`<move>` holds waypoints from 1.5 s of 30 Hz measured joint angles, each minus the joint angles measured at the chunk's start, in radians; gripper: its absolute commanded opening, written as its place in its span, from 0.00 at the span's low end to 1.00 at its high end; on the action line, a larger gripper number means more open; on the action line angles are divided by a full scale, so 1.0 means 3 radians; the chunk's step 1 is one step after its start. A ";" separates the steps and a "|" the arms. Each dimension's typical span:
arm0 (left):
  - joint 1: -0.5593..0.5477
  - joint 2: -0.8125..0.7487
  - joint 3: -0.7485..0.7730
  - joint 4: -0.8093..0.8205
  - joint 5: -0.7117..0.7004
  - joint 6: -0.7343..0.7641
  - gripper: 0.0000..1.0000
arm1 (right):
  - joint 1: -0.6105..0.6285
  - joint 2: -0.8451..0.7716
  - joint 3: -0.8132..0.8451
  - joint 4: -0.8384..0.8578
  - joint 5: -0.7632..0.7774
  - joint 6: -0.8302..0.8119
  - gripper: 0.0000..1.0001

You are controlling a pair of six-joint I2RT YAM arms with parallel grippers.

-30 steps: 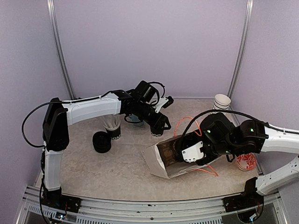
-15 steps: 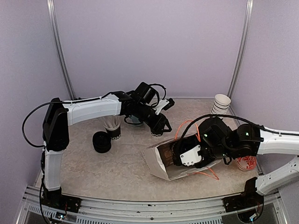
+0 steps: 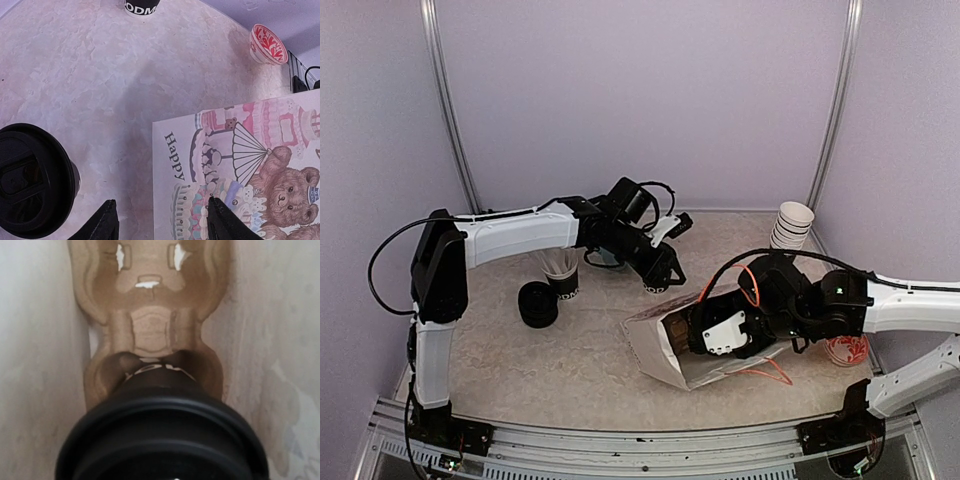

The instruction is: Pack the takeout coffee

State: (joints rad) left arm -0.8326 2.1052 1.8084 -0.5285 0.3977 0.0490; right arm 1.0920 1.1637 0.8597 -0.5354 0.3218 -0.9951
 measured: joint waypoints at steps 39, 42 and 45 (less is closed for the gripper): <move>0.0151 0.0159 -0.0127 -0.0123 -0.0178 -0.0107 0.57 | -0.0023 0.0095 -0.0028 0.0207 0.0003 -0.0123 0.53; 0.0141 0.0201 -0.0127 -0.0150 -0.0140 -0.0069 0.57 | -0.0046 0.0126 -0.0028 0.0248 0.0001 -0.0148 0.53; 0.0134 0.0212 -0.0127 -0.0159 -0.0114 -0.0051 0.57 | -0.0074 0.0179 -0.0027 0.0296 -0.0006 -0.0174 0.53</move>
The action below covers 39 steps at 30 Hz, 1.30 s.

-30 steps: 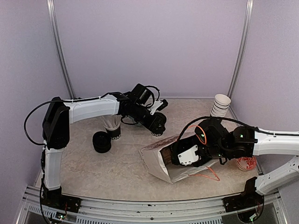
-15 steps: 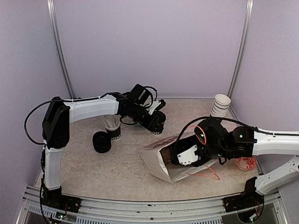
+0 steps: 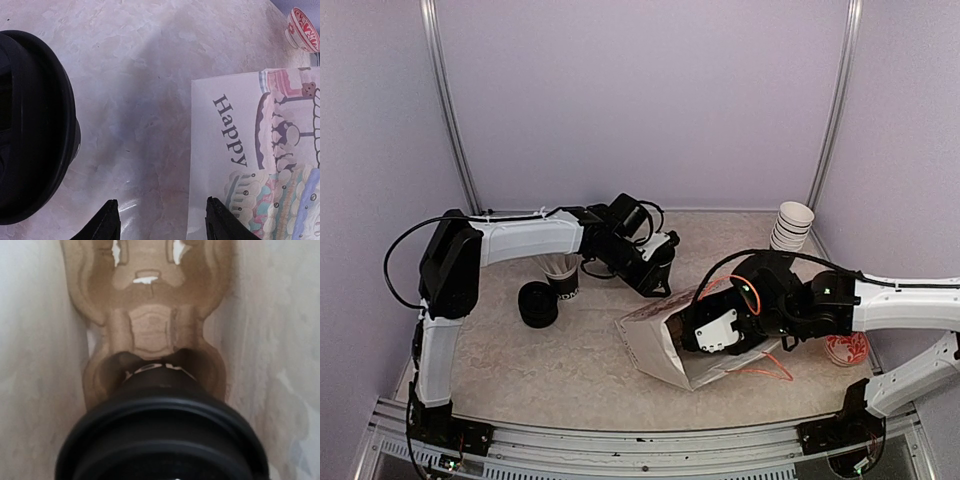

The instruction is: Pack the takeout coffee

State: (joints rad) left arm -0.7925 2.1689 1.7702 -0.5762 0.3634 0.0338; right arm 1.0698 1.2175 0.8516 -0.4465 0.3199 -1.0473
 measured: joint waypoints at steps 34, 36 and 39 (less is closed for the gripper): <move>-0.0278 0.0434 0.0514 -0.0351 0.0886 0.0444 0.56 | -0.0017 0.0280 0.0665 -0.1300 -0.0470 0.0261 0.53; -0.0315 0.0462 0.0554 -0.0387 0.0914 0.0469 0.57 | -0.0017 0.0351 0.0768 -0.1447 -0.0573 0.0285 0.53; -0.0359 0.0467 0.0571 -0.0445 0.0949 0.0526 0.58 | -0.0018 0.0439 0.0862 -0.1586 -0.0727 0.0304 0.53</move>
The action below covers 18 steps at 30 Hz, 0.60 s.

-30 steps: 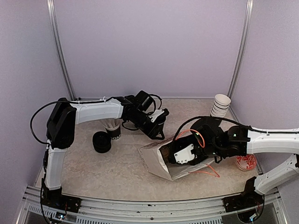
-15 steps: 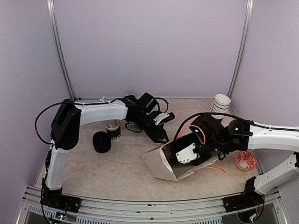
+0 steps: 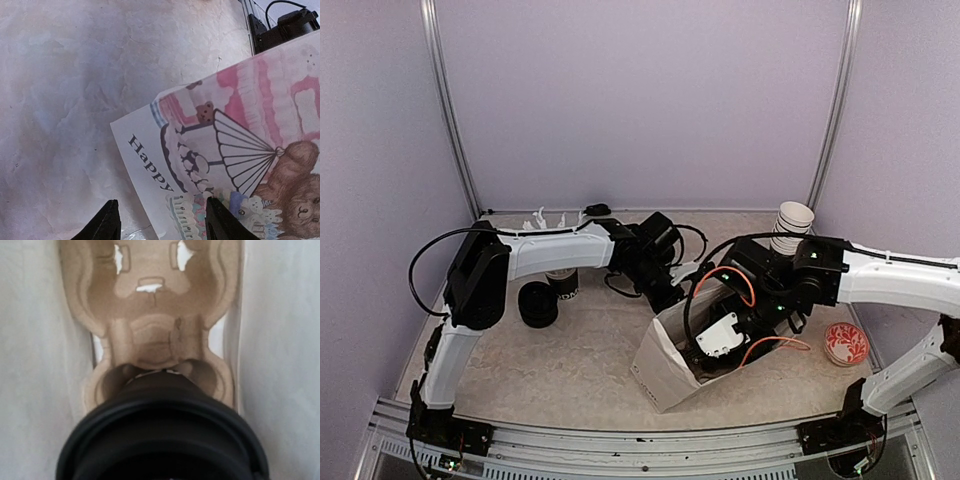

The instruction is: Pack the takeout coffee

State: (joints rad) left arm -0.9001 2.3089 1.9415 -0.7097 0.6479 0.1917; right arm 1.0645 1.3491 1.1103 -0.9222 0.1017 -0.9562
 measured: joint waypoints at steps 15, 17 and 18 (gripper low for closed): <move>0.0336 -0.0303 -0.0146 0.0047 -0.0093 0.0023 0.61 | -0.0278 0.0436 0.0380 -0.0413 -0.0696 -0.0051 0.52; 0.0411 -0.0435 -0.0158 0.0103 -0.0108 -0.0006 0.61 | -0.0318 0.0505 0.0417 -0.0420 -0.0755 -0.0050 0.52; 0.0436 -0.0507 -0.0173 0.0134 -0.0116 -0.0018 0.61 | -0.0336 0.0530 0.0430 -0.0421 -0.0786 -0.0047 0.52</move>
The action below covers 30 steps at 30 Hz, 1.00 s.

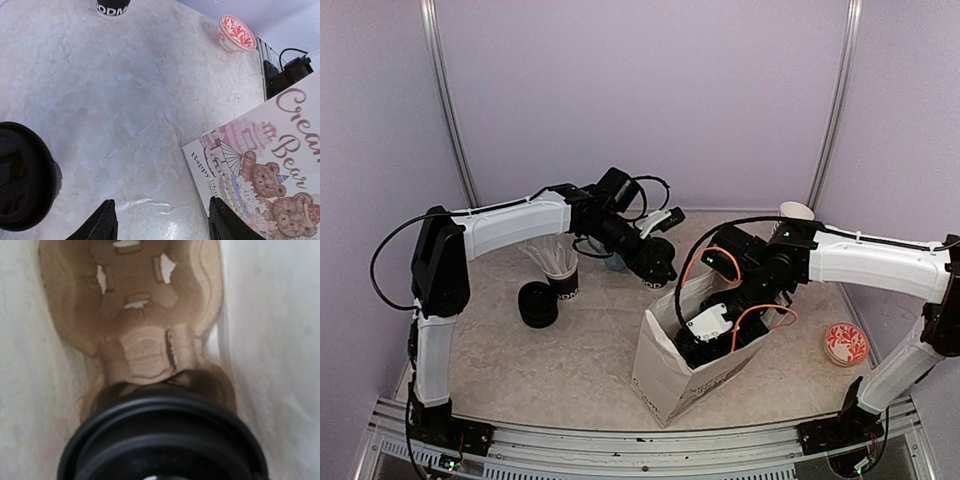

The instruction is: Pack the takeout coffee

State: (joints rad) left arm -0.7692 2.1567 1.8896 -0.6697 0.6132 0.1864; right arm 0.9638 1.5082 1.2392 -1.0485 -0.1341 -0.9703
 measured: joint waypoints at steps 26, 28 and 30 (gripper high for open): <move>0.0107 -0.1207 -0.0539 0.0315 0.0039 -0.0257 0.65 | 0.0010 0.0037 -0.0113 0.0272 0.0163 0.0530 0.50; 0.0070 -0.1314 -0.0609 0.0319 0.0158 -0.0254 0.66 | 0.0010 0.0045 -0.0086 0.0263 0.0161 0.0548 0.51; 0.0013 -0.1415 -0.0668 0.0322 0.0276 -0.0245 0.66 | 0.0008 0.0070 -0.0019 0.0216 0.0136 0.0558 0.54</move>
State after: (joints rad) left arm -0.7654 1.7321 1.6894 -0.5732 0.6960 0.1127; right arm 0.9661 1.5291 1.2335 -0.9836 -0.0933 -0.8028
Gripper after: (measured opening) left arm 0.654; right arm 0.704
